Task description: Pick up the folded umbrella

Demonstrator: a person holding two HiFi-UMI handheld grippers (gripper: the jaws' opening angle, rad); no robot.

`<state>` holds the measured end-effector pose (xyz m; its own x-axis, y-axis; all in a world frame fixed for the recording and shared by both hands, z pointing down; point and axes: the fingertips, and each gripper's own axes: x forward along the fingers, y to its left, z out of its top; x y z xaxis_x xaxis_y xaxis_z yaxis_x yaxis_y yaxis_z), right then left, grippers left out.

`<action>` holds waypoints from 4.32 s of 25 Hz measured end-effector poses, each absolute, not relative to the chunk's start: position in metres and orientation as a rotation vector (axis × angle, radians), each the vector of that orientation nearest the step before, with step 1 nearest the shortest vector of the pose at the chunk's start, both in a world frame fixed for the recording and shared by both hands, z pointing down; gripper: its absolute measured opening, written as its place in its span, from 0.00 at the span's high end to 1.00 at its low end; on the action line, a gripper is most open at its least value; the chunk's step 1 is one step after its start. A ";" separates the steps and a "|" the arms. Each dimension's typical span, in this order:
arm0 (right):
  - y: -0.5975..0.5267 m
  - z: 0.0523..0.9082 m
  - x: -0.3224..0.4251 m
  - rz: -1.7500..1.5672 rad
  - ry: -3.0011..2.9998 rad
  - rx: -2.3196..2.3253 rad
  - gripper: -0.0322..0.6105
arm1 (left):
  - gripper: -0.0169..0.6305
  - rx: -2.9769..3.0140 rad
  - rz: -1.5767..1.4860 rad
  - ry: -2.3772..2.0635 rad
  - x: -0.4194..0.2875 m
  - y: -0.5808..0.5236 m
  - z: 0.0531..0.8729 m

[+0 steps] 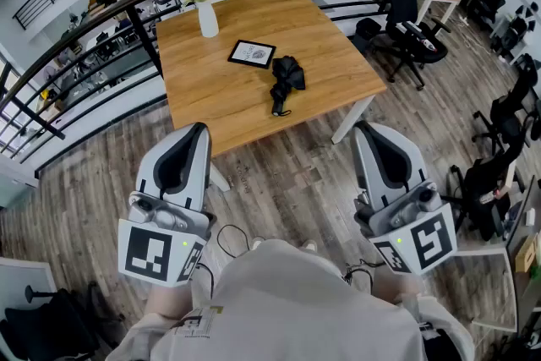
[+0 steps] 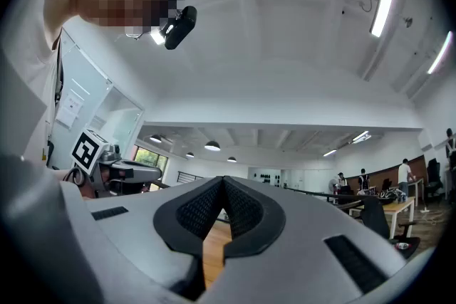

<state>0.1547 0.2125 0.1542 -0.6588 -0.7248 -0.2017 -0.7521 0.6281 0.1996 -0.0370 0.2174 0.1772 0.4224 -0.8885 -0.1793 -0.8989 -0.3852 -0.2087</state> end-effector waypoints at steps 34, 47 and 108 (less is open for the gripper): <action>0.163 0.181 0.059 0.259 2.758 -1.279 0.47 | 0.95 -2.463 0.001 1.695 -0.146 0.201 0.217; 0.014 0.204 0.101 0.191 2.826 -1.155 0.47 | 0.95 -2.377 -0.098 1.799 -0.093 0.075 0.220; -0.350 0.658 0.061 -1.056 2.991 -1.974 0.47 | 0.95 -3.099 -0.894 1.537 -0.153 -0.290 0.560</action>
<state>0.0608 -0.3503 0.6584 -0.3183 -0.6152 0.7213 -0.9316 0.3437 -0.1179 -0.1529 -0.2898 0.5601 0.5271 -0.6077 0.5940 -0.8169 -0.5550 0.1570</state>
